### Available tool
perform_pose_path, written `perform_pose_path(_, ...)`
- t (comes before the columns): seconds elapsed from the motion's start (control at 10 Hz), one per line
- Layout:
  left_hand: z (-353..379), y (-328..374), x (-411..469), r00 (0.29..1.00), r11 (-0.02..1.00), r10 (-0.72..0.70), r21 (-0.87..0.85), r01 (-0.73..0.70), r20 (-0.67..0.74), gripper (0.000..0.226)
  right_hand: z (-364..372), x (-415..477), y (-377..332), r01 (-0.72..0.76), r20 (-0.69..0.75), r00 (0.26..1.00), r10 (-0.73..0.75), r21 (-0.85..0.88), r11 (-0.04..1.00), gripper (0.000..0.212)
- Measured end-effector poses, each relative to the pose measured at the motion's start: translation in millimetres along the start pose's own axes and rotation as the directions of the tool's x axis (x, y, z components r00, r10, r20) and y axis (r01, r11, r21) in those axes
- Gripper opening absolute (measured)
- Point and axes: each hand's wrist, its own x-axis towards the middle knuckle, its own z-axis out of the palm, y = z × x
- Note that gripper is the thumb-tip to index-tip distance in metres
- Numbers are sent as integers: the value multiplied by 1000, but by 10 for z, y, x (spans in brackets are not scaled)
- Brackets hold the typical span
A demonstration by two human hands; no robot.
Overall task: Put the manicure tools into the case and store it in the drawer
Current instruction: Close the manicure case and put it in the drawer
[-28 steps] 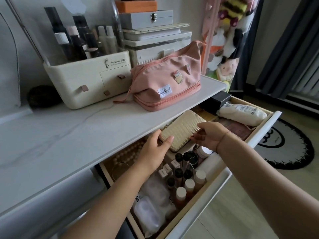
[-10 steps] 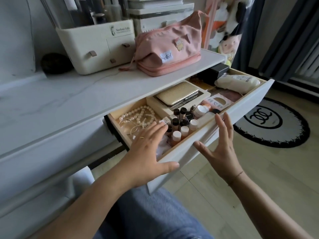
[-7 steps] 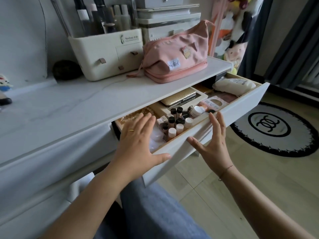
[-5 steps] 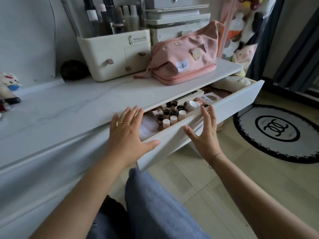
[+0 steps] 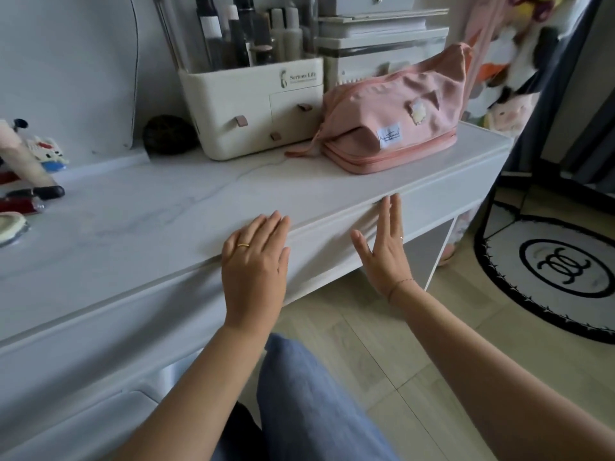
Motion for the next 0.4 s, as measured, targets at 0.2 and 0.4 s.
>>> perform_pose_path(0.2,84,-4,-62,1000,1000,-3,10,3,-31,42,240,-149,115,-86,42,996,84,53,995,82)
perform_pose_path(0.4,-76,72,-239,999,1000,-5,-28,4,-34,43,79,-393,-52,-117,101,990,102,156,981,71)
